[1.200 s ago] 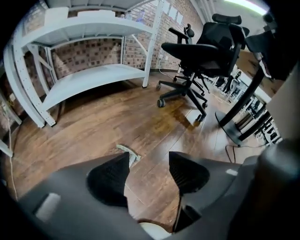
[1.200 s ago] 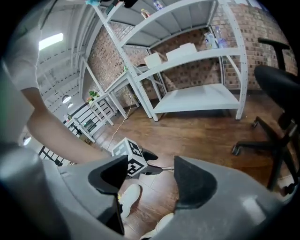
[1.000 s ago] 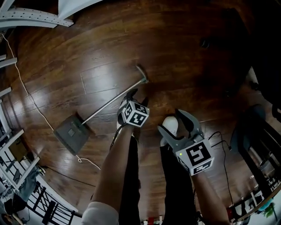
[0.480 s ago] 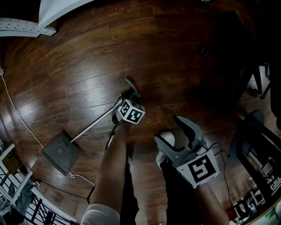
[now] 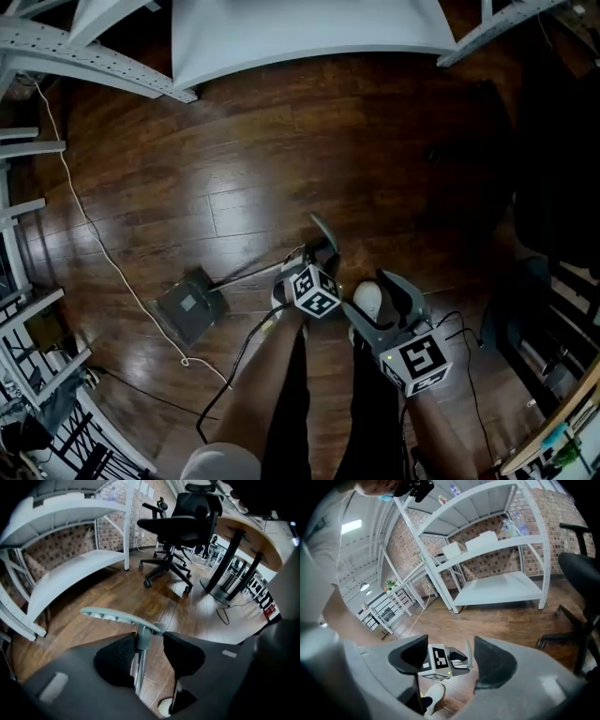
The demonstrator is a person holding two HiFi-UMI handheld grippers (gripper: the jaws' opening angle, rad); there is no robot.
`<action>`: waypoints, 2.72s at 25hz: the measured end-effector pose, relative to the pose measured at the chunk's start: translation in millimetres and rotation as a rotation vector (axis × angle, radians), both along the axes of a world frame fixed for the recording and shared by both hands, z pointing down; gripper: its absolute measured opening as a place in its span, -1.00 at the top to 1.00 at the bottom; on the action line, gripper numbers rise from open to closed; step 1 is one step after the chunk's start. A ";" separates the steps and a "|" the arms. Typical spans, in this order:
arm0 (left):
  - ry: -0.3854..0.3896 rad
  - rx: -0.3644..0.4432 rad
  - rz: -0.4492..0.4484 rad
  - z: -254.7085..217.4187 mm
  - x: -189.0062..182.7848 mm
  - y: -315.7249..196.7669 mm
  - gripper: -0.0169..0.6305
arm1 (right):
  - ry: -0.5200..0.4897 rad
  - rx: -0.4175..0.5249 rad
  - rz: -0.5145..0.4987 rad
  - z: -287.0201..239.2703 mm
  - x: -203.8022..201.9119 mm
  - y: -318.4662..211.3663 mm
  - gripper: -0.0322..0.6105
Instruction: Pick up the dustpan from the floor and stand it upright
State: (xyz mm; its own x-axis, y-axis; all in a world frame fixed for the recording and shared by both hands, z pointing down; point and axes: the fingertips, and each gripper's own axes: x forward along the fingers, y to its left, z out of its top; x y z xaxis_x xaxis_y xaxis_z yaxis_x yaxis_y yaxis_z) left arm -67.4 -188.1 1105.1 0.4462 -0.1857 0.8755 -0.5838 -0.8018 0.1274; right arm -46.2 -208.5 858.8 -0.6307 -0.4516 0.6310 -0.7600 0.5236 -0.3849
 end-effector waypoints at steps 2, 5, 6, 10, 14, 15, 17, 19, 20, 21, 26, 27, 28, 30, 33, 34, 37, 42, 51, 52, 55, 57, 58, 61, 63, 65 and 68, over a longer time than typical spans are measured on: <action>0.047 0.037 0.002 -66.4 -3.9 -1.2 0.33 | -0.010 0.012 -0.015 -51.1 -17.1 -2.6 -0.02; 0.109 0.105 0.004 -155.9 -14.5 -14.3 0.34 | -0.026 0.060 -0.034 -121.5 -43.6 -18.3 -0.02; 0.133 0.126 0.003 -183.2 -18.2 -18.3 0.35 | -0.029 0.079 -0.039 -142.9 -52.3 -23.6 -0.02; 0.214 0.186 0.010 -281.0 -38.7 -23.1 0.36 | -0.031 0.127 -0.050 -212.7 -84.5 -28.5 -0.02; 0.258 0.237 0.014 -352.5 -63.8 -9.9 0.35 | -0.018 0.135 -0.061 -259.1 -103.9 -13.5 -0.02; 0.261 0.251 0.013 -365.7 -72.3 -4.6 0.35 | -0.012 0.132 -0.066 -267.2 -108.2 -7.7 -0.02; 0.259 0.270 0.004 -384.7 -93.2 7.5 0.35 | 0.005 0.128 -0.080 -281.1 -117.9 3.9 -0.02; 0.250 0.277 -0.020 -394.8 -117.0 19.1 0.35 | 0.026 0.129 -0.100 -293.3 -128.2 13.7 -0.02; 0.245 0.276 -0.038 -397.4 -129.3 24.9 0.35 | 0.034 0.130 -0.110 -299.0 -133.4 18.6 -0.02; 0.239 0.274 -0.064 -399.0 -141.8 30.6 0.35 | 0.040 0.131 -0.120 -304.5 -138.6 23.7 -0.02; 0.205 0.237 -0.260 -402.0 -196.2 46.4 0.18 | 0.044 0.136 -0.163 -333.3 -163.8 44.1 -0.02; 0.198 0.230 -0.288 -402.4 -204.8 48.7 0.17 | 0.045 0.143 -0.175 -340.1 -168.8 45.7 -0.02; 0.188 0.224 -0.311 -402.6 -213.4 51.3 0.17 | 0.045 0.154 -0.190 -347.0 -174.9 47.1 -0.02; 0.169 0.207 -0.349 -402.1 -228.7 62.2 0.17 | 0.041 0.182 -0.237 -360.5 -189.0 52.6 -0.02; 0.142 0.152 -0.391 -399.8 -238.0 96.7 0.07 | 0.025 0.222 -0.297 -383.1 -200.1 69.8 -0.02; 0.131 0.148 -0.400 -401.5 -239.6 105.0 0.03 | 0.011 0.238 -0.303 -392.0 -200.6 74.0 -0.02; 0.084 0.203 -0.456 -412.7 -253.8 115.6 0.09 | -0.038 0.314 -0.346 -414.5 -205.3 84.2 -0.02; 0.070 0.310 -0.666 -455.2 -258.4 183.3 0.06 | -0.106 0.405 -0.431 -445.0 -185.1 152.8 -0.02; 0.245 0.734 -0.878 -646.4 -115.8 286.2 0.00 | -0.169 0.483 -0.379 -459.9 -14.0 276.4 -0.02; 0.280 0.752 -0.884 -666.2 -93.0 300.1 -0.01 | -0.173 0.479 -0.368 -462.6 2.5 289.6 -0.02; 0.339 0.823 -0.907 -720.4 -47.5 341.4 -0.01 | -0.146 0.529 -0.321 -482.7 39.7 321.4 0.03; 0.322 0.893 -0.913 -748.9 -36.5 363.7 -0.01 | -0.115 0.600 -0.288 -504.1 54.5 333.4 0.04; 0.292 0.938 -0.918 -761.9 -37.5 373.9 -0.01 | -0.107 0.638 -0.281 -516.3 57.4 337.9 0.04; 0.204 1.078 -0.940 -803.0 -52.4 404.8 -0.17 | -0.100 0.725 -0.282 -550.5 52.4 350.9 0.04; 0.222 1.118 -0.963 -824.0 -63.3 424.3 -0.18 | -0.114 0.740 -0.279 -567.2 42.8 360.3 0.04; 0.241 1.115 -0.980 -833.6 -71.3 444.6 -0.18 | -0.145 0.727 -0.280 -579.5 30.9 376.3 0.04; 0.250 1.123 -1.006 -840.7 -86.3 472.1 -0.18 | -0.187 0.741 -0.311 -595.4 7.1 406.5 0.04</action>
State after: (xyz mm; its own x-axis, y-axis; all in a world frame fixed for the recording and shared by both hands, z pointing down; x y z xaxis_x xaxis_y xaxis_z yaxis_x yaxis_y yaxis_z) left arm -153.7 284.0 264.4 -0.1562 -0.9877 0.0037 -0.9845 0.1553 -0.0818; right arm -39.1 198.0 263.4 -0.8610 -0.4965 0.1103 -0.4957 0.8677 0.0368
